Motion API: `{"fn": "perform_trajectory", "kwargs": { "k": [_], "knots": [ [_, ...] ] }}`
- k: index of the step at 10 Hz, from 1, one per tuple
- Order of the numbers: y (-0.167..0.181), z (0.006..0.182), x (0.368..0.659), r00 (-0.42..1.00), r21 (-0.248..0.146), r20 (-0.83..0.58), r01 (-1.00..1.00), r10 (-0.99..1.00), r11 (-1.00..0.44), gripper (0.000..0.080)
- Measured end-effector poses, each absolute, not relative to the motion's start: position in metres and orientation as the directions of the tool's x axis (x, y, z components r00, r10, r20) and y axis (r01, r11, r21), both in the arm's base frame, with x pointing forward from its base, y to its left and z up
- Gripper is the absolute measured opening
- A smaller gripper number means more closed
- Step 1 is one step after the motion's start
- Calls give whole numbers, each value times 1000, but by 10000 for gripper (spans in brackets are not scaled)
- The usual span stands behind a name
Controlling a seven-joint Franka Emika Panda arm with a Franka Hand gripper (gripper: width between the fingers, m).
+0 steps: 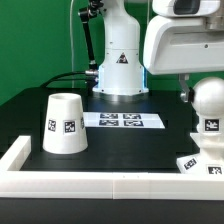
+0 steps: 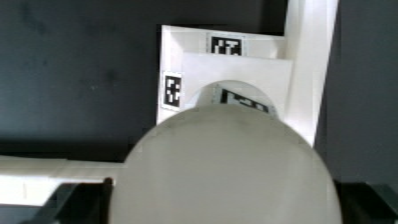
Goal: Assemble lamp
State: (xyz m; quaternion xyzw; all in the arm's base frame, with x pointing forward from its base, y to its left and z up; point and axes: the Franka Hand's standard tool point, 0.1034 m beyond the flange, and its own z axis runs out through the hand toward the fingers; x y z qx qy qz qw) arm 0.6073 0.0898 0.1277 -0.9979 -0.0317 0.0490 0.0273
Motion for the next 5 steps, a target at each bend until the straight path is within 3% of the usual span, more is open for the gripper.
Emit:
{"fn": "perform_trajectory", "kwargs": {
  "k": [5],
  "knots": [
    [89,127,605,865,8,-104,-493,-491,-870,579]
  ]
}}
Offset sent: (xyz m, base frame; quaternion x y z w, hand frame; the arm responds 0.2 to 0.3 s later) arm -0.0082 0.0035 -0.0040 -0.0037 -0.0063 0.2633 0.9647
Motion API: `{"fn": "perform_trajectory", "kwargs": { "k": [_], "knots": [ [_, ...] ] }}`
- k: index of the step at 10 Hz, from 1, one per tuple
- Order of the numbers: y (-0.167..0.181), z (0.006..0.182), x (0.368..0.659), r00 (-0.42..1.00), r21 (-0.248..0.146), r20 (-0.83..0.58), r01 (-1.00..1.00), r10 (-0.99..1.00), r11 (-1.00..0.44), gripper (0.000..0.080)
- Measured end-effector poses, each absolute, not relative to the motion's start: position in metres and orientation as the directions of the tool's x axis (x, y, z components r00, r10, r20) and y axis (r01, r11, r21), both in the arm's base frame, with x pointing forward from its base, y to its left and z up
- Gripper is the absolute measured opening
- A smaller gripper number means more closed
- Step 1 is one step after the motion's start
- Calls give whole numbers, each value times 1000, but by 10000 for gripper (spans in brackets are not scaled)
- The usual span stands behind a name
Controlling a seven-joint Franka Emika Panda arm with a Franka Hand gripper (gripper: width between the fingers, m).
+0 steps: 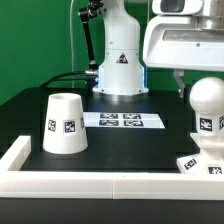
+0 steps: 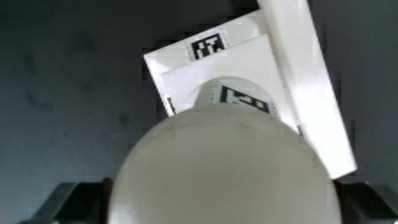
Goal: Assemble lamp
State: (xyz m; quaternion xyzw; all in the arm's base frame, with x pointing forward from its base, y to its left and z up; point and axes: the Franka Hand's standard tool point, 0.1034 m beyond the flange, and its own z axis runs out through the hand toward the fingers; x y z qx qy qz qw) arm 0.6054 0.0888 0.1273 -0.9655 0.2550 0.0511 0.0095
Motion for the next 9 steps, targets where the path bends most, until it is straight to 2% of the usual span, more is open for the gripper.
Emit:
{"fn": "perform_trajectory", "kwargs": {
  "k": [2,3,6,8,9],
  "knots": [
    [89,128,605,736,33,-102,-670,-669,-742,579],
    [89,128,605,697,36,-102,-710,-709,-703,580],
    [90,128,606,467,55,-98,-879,-879,-474,580],
    [92,129,611,304,44,-90,-950,-948,-309,580],
    [92,129,610,222,52,-91,-972,-971,-227,580]
  ]
}}
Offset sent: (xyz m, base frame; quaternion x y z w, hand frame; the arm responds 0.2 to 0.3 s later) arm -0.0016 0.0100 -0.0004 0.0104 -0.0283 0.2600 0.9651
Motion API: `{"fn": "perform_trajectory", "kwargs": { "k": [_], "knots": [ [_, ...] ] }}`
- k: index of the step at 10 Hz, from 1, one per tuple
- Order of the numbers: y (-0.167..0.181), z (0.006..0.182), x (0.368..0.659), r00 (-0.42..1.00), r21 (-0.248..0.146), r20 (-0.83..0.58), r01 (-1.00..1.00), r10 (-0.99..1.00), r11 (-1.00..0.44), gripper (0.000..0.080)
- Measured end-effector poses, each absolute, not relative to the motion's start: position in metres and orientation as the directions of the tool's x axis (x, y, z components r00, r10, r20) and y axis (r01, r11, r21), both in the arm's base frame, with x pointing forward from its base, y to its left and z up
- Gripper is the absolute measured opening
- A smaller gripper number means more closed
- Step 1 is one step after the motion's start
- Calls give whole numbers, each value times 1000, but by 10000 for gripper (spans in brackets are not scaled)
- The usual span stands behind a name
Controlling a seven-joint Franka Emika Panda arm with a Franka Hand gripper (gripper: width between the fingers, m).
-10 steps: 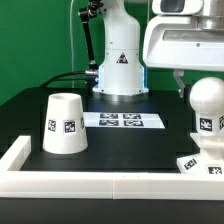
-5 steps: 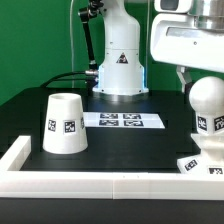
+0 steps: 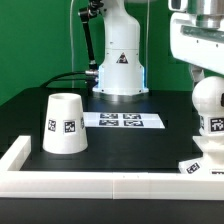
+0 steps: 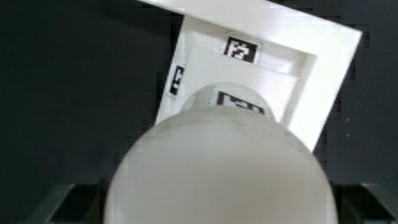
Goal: Assemble lamp
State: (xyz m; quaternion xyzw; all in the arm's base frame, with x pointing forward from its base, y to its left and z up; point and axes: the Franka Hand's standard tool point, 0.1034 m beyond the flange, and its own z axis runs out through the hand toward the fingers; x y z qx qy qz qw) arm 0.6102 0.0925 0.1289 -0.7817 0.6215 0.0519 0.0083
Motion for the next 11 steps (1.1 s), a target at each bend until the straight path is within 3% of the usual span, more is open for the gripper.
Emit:
{"fn": "perform_trajectory", "kwargs": {
  "k": [2,5,7,9,11],
  "knots": [
    [98,129,610,77,64,-84,-995,-994,-82,580],
    [103,130,610,18,68,-82,-997,-996,-24,580],
    [103,127,607,160,82,-90,-983,-983,-167,681],
    [103,127,611,431,55,-80,-898,-899,-436,696],
    [107,128,613,592,28,-82,-802,-801,-596,699]
  ]
}}
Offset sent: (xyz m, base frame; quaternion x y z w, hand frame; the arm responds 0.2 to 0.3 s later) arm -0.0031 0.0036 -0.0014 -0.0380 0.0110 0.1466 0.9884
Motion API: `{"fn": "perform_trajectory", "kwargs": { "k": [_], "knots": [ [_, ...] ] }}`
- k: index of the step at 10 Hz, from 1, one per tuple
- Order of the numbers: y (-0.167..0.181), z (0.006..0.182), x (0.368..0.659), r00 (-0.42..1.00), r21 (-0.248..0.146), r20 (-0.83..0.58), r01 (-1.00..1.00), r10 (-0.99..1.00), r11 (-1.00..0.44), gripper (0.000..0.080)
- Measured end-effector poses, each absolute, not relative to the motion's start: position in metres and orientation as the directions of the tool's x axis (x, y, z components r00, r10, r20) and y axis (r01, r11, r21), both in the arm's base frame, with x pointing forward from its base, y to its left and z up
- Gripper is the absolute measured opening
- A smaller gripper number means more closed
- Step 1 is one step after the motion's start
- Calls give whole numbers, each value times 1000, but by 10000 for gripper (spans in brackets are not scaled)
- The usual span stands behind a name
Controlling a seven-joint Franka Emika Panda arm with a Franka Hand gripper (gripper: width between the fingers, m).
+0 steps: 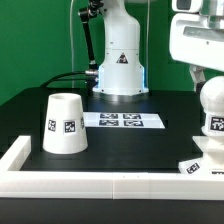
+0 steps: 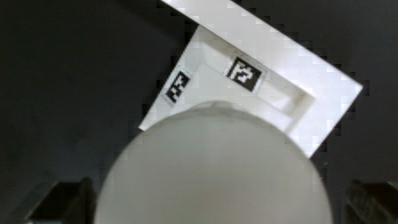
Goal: Assemble lamp
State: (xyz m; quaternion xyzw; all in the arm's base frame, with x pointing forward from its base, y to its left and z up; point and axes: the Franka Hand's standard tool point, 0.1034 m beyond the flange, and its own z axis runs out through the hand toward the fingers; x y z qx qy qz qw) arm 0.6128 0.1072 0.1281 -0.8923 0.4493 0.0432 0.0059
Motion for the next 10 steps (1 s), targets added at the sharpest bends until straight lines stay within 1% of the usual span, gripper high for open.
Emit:
{"fn": "perform_trajectory", "kwargs": {
  "k": [1,3,5,6,8,10],
  "knots": [
    [107,128,613,689,16,-84,-721,-720,-693,699],
    [106,128,613,789,4,-86,-611,-609,-792,699],
    [105,127,614,859,-7,-83,-508,-505,-862,699],
    [106,126,615,911,-19,-65,-409,-407,-912,699],
    [112,127,615,963,-9,-50,-266,-265,-964,699],
    [112,128,619,998,-6,-26,-65,-65,-998,699]
  ]
}}
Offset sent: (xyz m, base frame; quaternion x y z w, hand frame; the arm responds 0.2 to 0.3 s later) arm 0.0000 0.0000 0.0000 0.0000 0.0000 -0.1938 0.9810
